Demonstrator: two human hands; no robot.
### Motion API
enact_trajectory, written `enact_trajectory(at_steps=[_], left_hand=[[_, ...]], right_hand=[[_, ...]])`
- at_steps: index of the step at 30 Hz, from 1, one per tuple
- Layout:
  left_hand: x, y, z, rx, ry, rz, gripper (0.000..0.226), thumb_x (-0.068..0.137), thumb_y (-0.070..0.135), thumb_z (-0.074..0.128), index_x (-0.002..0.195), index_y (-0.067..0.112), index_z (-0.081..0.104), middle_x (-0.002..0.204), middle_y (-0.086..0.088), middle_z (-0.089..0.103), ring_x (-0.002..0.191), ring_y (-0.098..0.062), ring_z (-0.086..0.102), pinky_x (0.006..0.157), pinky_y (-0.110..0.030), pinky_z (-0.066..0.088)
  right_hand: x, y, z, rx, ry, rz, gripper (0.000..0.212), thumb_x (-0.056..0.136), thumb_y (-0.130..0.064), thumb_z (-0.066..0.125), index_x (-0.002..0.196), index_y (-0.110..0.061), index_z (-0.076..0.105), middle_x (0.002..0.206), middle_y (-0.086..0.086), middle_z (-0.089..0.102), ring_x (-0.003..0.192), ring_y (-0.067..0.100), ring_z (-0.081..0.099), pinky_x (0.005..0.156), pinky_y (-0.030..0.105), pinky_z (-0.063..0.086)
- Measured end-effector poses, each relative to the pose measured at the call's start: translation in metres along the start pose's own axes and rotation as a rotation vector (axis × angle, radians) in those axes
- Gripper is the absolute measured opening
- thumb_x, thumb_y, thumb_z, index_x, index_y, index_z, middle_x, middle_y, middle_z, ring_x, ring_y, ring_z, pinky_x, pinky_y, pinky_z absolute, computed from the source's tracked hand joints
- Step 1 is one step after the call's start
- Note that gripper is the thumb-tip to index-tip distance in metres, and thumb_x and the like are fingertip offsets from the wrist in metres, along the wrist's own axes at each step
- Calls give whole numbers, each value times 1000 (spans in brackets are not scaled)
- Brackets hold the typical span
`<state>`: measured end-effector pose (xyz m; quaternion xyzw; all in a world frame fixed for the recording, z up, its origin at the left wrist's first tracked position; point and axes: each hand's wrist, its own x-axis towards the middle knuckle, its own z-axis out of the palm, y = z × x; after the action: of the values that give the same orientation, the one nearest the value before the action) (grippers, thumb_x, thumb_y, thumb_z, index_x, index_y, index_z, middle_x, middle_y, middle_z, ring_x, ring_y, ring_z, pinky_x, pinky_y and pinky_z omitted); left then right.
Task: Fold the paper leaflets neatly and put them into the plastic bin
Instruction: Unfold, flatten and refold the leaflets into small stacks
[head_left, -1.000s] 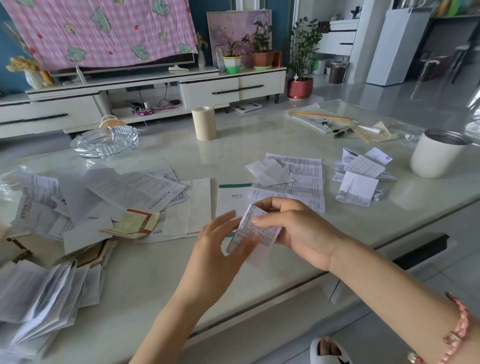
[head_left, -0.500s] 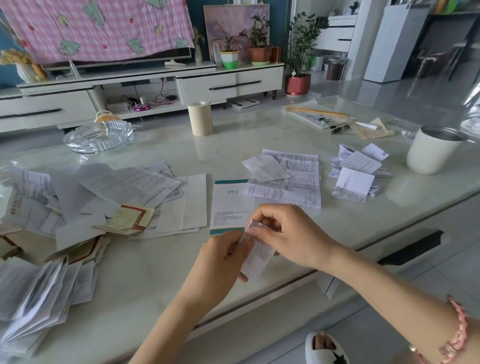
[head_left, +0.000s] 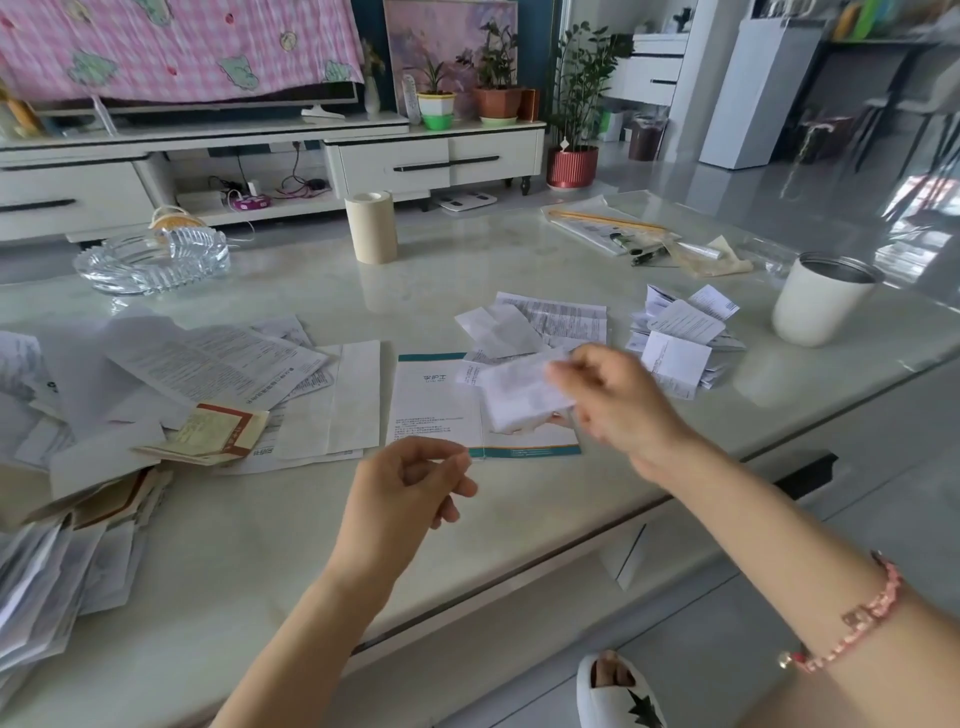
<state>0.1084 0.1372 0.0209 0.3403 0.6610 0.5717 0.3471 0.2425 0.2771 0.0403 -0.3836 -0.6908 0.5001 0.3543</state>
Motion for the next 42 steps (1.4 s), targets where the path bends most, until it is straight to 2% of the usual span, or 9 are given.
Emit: enact_trajectory(at_steps=[5, 11, 16, 21, 25, 32, 36, 39, 42], left_hand=[[-2, -3, -6, 18, -5, -56, 7, 89, 9, 60, 85, 11, 65, 60, 0, 69, 47, -5, 53, 49, -13, 44], [-2, -2, -5, 27, 6, -90, 11, 91, 6, 56, 86, 10, 65, 63, 1, 70, 54, -10, 58, 56, -18, 46], [-3, -1, -10, -25, 44, -112, 17, 93, 2, 50, 87, 8, 65, 71, -4, 70, 63, -17, 60, 61, -24, 46], [3, 3, -15, -82, 81, -120, 23, 94, 3, 46, 86, 11, 66, 69, -1, 72, 63, -15, 62, 64, -27, 48], [5, 3, -15, -105, 96, -133, 23, 94, 2, 46, 85, 11, 65, 70, -1, 72, 64, -16, 61, 64, -27, 47], [5, 3, -19, -88, 106, -141, 23, 94, 3, 47, 85, 11, 66, 71, -1, 72, 65, -16, 62, 65, -27, 47], [8, 3, -20, -74, 96, -131, 23, 94, 4, 47, 86, 11, 66, 71, 0, 72, 61, -11, 61, 60, -22, 47], [11, 4, -18, -65, 89, -119, 22, 93, 4, 47, 85, 12, 66, 69, 2, 72, 58, -8, 61, 58, -19, 46], [12, 3, -17, -56, 83, -117, 22, 94, 4, 47, 85, 12, 66, 68, 3, 71, 58, -7, 60, 57, -18, 46]], right_hand=[[41, 46, -73, -386, 445, 108, 20, 94, -17, 48, 76, -8, 51, 77, 14, 53, 72, 27, 56, 54, 25, 35], [32, 67, -85, -1045, 349, 338, 42, 95, -30, 47, 120, 4, 45, 118, 24, 56, 108, 38, 55, 80, 38, 42], [36, 57, -80, -1008, 421, 303, 39, 96, -29, 47, 121, 0, 44, 122, 22, 55, 110, 38, 55, 84, 40, 42], [35, 21, -77, -918, 622, 87, 26, 98, -18, 38, 111, -4, 54, 111, 20, 61, 104, 39, 54, 71, 35, 35], [42, 7, -37, -889, 458, -178, 19, 95, -13, 41, 101, -6, 58, 102, 11, 65, 93, 31, 58, 63, 29, 33], [78, 34, 30, -931, -176, -209, 28, 95, -16, 44, 110, -4, 64, 132, 9, 48, 123, 25, 44, 97, 32, 36], [86, 41, 34, -893, -280, -110, 37, 95, -20, 43, 130, -14, 53, 151, 3, 30, 131, 25, 40, 103, 35, 36], [88, 42, 38, -1154, -331, -121, 47, 98, -28, 30, 145, -23, 32, 159, -2, 6, 141, 23, 21, 110, 36, 23], [85, 43, 44, -1288, -328, -122, 50, 100, -28, 20, 148, -15, 20, 159, 0, 4, 141, 24, 13, 110, 39, 16]])
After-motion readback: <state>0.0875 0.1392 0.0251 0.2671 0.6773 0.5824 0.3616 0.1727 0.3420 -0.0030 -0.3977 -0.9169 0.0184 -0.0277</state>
